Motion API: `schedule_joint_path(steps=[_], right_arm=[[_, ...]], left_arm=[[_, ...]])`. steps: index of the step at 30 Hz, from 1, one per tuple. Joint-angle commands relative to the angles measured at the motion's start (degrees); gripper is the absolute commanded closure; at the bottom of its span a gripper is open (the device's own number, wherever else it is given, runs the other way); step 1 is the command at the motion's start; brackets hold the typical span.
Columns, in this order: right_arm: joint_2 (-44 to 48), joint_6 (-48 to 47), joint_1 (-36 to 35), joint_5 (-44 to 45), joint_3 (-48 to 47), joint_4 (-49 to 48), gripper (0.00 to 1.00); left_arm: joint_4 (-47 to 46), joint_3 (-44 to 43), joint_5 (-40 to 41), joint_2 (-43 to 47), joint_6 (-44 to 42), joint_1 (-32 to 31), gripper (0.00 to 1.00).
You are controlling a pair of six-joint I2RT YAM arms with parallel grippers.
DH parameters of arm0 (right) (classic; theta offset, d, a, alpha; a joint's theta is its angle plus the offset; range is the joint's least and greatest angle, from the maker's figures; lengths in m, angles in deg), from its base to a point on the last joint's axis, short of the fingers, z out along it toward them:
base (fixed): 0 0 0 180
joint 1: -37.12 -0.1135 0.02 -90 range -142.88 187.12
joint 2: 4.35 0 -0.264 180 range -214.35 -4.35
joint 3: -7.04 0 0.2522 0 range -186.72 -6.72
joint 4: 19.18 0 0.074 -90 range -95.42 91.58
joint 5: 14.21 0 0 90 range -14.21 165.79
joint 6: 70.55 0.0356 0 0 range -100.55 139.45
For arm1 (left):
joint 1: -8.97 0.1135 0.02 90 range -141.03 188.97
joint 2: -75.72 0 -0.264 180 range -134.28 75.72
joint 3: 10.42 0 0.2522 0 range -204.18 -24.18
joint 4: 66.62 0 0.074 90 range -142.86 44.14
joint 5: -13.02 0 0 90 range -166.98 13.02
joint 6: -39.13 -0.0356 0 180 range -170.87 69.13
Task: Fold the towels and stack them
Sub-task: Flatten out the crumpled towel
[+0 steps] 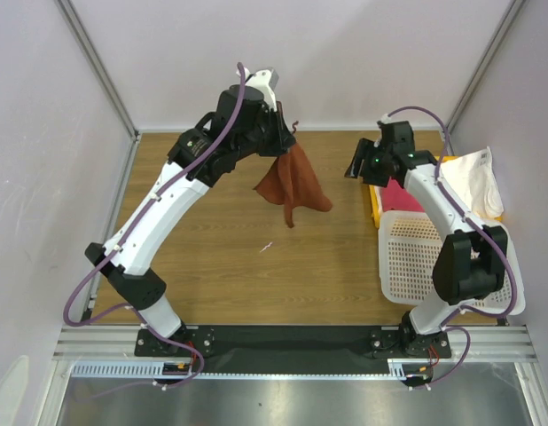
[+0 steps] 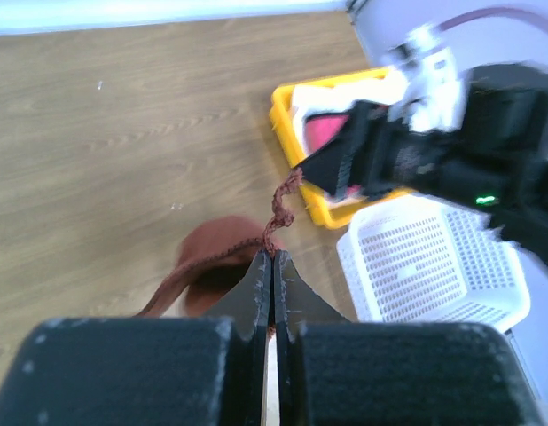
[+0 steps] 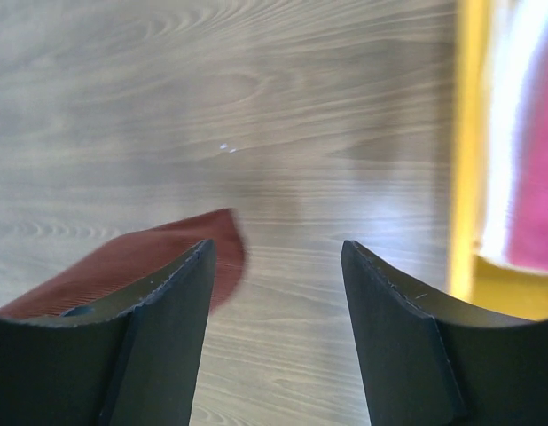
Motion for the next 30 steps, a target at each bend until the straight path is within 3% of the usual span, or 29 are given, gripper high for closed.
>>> schedule_joint_path(steps=[1,9,15,22,30], right_arm=[[3.95,0.84,1.31,1.48,1.09,-0.41,0.35],[3.25,-0.13,1.22,-0.63,3.99,0.12,0.35],[0.09,-4.60,-1.23,-3.00,3.30,0.91,0.35],[-6.31,-12.25,-11.24,-5.12,0.31,-6.02,0.34],[-19.41,-22.10,-19.60,-5.90,-12.94,-8.93,0.35]], left_arm=[[-1.07,5.36,1.29,2.68,2.86,0.19,1.00],[-2.48,34.52,3.40,9.62,11.20,2.64,1.00],[-3.80,51.24,4.09,14.02,17.97,5.98,1.00],[0.33,61.81,9.02,16.22,27.11,9.67,1.00],[-1.78,69.10,8.67,14.12,30.64,13.19,1.00]])
